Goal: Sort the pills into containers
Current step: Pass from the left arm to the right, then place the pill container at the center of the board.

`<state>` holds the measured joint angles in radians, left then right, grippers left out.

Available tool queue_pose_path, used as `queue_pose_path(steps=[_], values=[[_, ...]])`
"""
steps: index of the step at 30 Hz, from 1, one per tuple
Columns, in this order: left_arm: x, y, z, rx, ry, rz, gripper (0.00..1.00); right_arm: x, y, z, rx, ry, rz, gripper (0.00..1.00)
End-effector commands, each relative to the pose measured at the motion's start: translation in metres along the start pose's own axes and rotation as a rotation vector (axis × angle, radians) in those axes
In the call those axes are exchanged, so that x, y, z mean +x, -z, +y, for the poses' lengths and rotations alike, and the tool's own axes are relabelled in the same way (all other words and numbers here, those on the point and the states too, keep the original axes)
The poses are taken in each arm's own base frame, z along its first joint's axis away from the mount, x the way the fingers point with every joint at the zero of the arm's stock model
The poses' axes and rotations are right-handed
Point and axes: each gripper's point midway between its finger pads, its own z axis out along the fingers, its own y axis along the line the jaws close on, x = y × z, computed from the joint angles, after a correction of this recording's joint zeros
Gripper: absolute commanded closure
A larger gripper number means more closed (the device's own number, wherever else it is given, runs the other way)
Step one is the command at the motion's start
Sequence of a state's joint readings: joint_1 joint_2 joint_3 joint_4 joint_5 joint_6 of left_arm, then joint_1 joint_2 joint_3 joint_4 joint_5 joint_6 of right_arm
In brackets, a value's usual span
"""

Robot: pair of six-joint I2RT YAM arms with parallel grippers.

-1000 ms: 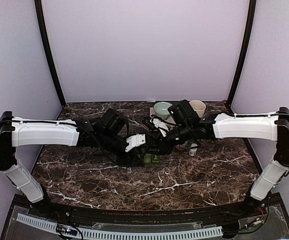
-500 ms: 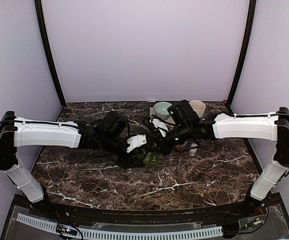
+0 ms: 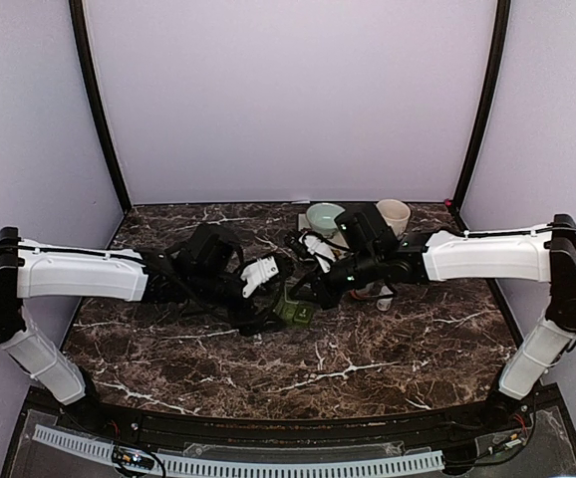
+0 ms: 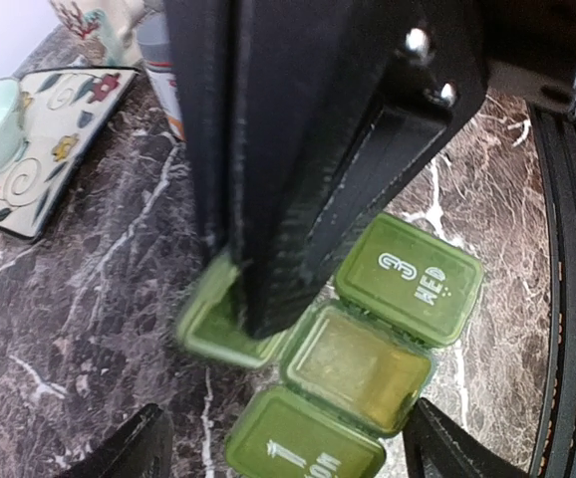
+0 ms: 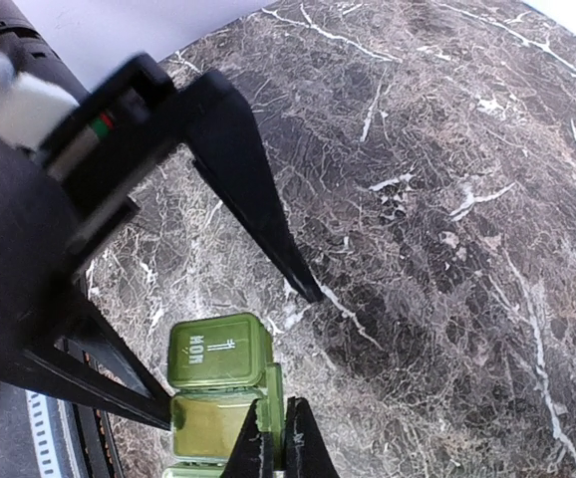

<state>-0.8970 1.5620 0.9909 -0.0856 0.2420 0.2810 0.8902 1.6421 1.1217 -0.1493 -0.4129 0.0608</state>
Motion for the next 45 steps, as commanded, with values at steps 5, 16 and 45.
queue_pose_path(steps=[5, 16, 45], values=[[-0.035, 0.042, 0.037, -0.191, 0.081, -0.212, 0.16, 0.005, -0.015, -0.013, 0.004, -0.013, -0.009, 1.0], [-0.017, 0.04, 0.054, -0.267, 0.175, -0.247, 0.16, 0.008, -0.027, -0.049, 0.08, -0.073, -0.042, 1.0], [-0.007, 0.016, 0.066, -0.273, 0.261, -0.227, 0.16, 0.037, -0.054, -0.107, 0.159, -0.552, -0.116, 1.0]])
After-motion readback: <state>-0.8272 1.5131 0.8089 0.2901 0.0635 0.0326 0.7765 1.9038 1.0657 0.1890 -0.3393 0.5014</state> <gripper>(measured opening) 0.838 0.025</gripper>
